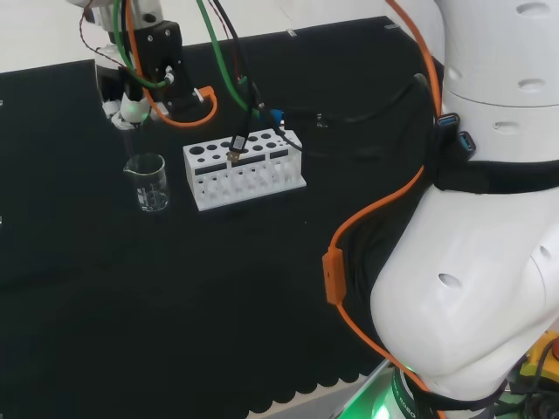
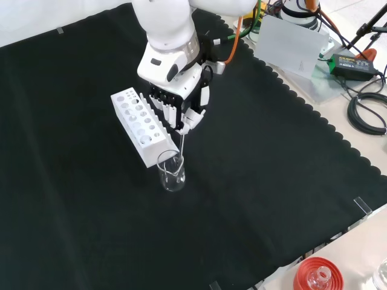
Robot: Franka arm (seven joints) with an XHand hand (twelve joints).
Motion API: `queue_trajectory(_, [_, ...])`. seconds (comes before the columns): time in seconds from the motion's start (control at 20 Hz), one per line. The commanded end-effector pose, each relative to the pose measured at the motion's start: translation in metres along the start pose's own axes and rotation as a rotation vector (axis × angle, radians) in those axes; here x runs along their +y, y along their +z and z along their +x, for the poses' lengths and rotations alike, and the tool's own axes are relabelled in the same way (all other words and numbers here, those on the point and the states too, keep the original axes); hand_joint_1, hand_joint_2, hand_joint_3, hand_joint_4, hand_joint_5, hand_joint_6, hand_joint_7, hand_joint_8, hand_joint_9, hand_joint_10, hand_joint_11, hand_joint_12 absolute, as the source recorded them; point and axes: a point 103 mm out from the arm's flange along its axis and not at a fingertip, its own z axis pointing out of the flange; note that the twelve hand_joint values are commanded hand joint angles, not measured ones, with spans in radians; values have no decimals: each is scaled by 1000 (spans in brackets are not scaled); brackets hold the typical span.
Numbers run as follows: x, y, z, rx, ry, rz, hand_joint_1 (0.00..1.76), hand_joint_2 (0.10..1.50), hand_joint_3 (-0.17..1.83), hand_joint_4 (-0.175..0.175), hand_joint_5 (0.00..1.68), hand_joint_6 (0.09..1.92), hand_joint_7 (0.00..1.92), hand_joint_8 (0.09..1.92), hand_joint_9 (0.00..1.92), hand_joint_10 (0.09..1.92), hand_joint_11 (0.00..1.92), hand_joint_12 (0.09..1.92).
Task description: Stir in the beaker to the left of the white test tube rack with the glass rod.
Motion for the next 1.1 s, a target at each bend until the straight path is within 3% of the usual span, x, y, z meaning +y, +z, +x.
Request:
queue_trajectory(0.05, [14,4,6,9,-24,14,1318,663,710,-175,1118,710,1310,880,1802,378,1625,660])
queue_trajectory(0.4, [19,3,-11,45,-5,-5,1318,663,710,-175,1119,710,1310,880,1802,377,1624,660])
queue_trajectory(0.6, [18,-2,-28,35,14,-4,1318,662,711,-175,1119,711,1311,880,1802,377,1625,661])
queue_trajectory(1.1, [20,-4,-44,27,36,1,1318,661,713,-175,1119,712,1311,880,1803,376,1625,662])
